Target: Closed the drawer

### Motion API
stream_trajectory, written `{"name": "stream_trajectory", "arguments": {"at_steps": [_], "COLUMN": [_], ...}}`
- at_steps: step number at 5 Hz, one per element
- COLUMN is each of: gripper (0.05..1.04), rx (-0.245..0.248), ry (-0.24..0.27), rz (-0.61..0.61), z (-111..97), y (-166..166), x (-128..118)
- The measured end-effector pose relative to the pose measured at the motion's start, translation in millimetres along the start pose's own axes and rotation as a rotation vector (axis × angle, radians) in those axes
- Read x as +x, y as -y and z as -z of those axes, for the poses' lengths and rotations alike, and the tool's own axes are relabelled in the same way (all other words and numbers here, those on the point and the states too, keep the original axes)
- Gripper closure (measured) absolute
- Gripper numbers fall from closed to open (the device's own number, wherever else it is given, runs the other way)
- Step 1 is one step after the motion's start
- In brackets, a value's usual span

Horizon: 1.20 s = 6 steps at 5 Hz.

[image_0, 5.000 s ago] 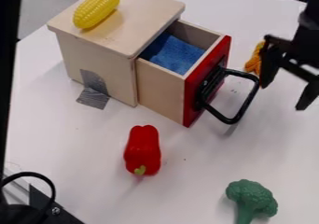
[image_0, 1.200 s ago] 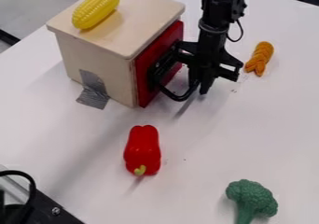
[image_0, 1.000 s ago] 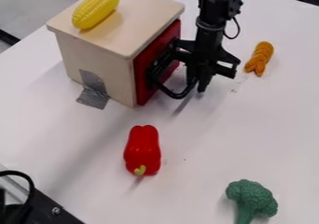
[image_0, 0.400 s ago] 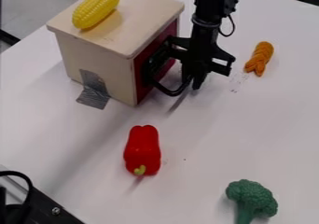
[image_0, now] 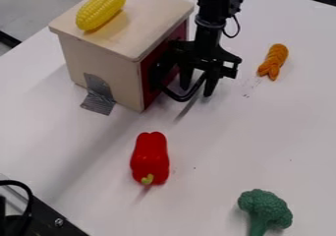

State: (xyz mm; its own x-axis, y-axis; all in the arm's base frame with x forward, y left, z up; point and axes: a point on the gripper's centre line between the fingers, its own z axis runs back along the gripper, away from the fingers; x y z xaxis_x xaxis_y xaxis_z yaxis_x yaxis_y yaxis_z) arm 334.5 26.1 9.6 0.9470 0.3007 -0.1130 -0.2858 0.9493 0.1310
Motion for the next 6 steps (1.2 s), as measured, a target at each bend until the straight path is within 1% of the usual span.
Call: {"name": "stream_trajectory", "arguments": {"at_steps": [1, 2, 3, 4, 5, 6], "gripper": [0.121, 0.094, 0.093, 0.093, 0.093, 0.093], "rx": [-0.003, -0.010, -0.017, -0.012, -0.012, -0.051], "ry": [0.005, 0.017, 0.096, 0.199, 0.264, 0.306], "rz": [-0.001, 0.050, 0.125, 0.227, 0.314, 0.365], "z": [0.1, -1.0, -22.6, -57.1, -79.0, -96.9], "y": [0.4, 6.4, 22.6, 51.9, 78.5, 104.9], "x": [0.3, 1.2, 10.0, 10.3, 12.2, 9.5]}}
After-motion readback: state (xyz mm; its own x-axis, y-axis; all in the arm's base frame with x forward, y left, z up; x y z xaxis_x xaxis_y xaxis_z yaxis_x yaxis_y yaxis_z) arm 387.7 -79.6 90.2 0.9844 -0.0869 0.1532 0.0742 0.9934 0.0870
